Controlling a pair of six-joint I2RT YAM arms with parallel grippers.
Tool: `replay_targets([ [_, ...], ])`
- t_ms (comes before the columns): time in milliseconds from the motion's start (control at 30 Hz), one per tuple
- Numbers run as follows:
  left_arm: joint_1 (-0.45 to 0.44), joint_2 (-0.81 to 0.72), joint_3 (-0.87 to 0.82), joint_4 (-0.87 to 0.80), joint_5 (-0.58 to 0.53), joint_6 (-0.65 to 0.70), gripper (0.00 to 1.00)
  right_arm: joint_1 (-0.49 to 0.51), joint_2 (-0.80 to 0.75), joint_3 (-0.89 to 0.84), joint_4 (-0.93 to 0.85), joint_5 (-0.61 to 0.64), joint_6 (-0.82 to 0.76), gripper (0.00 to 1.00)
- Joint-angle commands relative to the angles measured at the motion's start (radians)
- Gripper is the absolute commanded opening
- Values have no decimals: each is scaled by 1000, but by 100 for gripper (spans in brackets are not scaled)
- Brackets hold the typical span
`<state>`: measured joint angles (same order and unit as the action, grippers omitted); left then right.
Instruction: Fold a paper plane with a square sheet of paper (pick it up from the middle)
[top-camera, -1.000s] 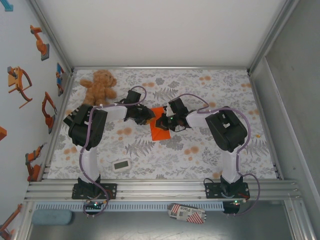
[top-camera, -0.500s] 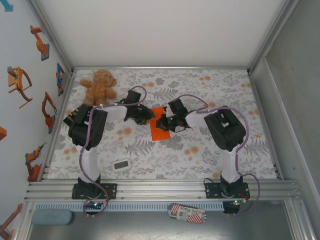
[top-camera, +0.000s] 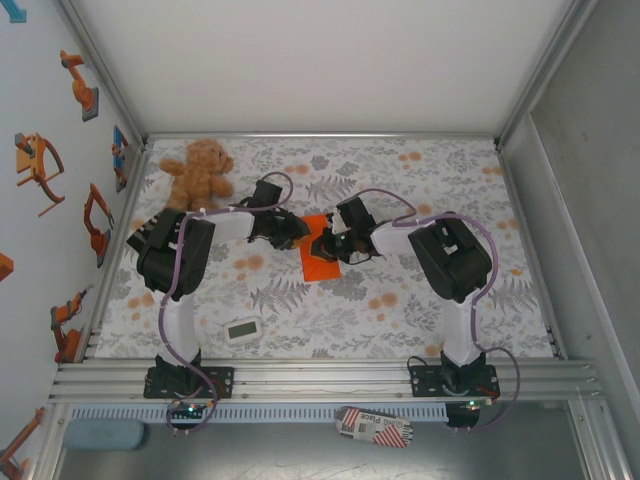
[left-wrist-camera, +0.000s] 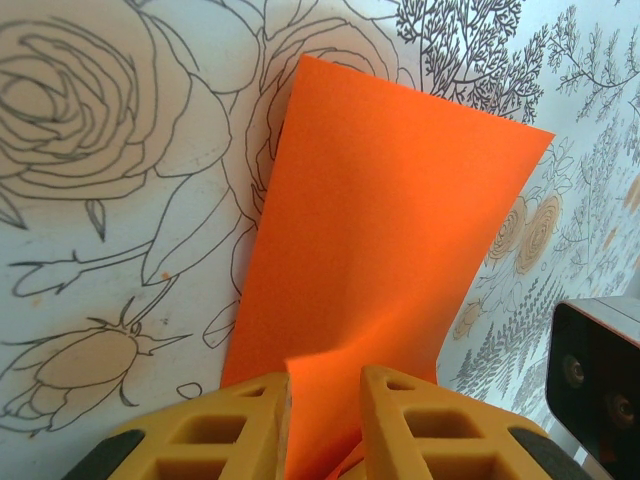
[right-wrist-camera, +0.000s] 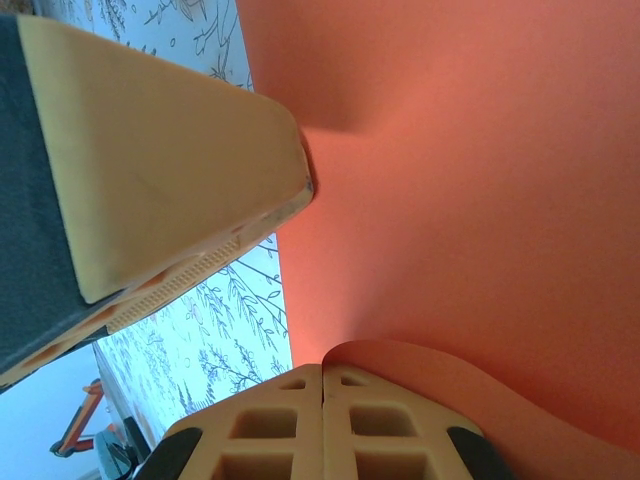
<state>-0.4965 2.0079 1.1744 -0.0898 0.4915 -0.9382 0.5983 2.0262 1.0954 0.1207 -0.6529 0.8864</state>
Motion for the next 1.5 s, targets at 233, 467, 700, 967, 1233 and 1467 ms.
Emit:
replay_targets([
  [233,-2,54,-14,-70,-39,12,24,9,20,31,12,-12,-5,0],
  [467,1,44,-16,-72,-41,12,19,9,14,26,19,-3,2,0],
  [700,22,-36,62,-115,-35,51,19,9,0,16,-6,2,-13,0],
  [967,36,32,100,-151,-42,79,15,9,-3,17,3,0,-12,0],
  [1233,35,60,89,-149,-47,70,13,10,-2,22,8,-7,-14,0],
  [1467,33,71,76,-151,-50,63,13,8,5,32,16,-1,-9,0],
])
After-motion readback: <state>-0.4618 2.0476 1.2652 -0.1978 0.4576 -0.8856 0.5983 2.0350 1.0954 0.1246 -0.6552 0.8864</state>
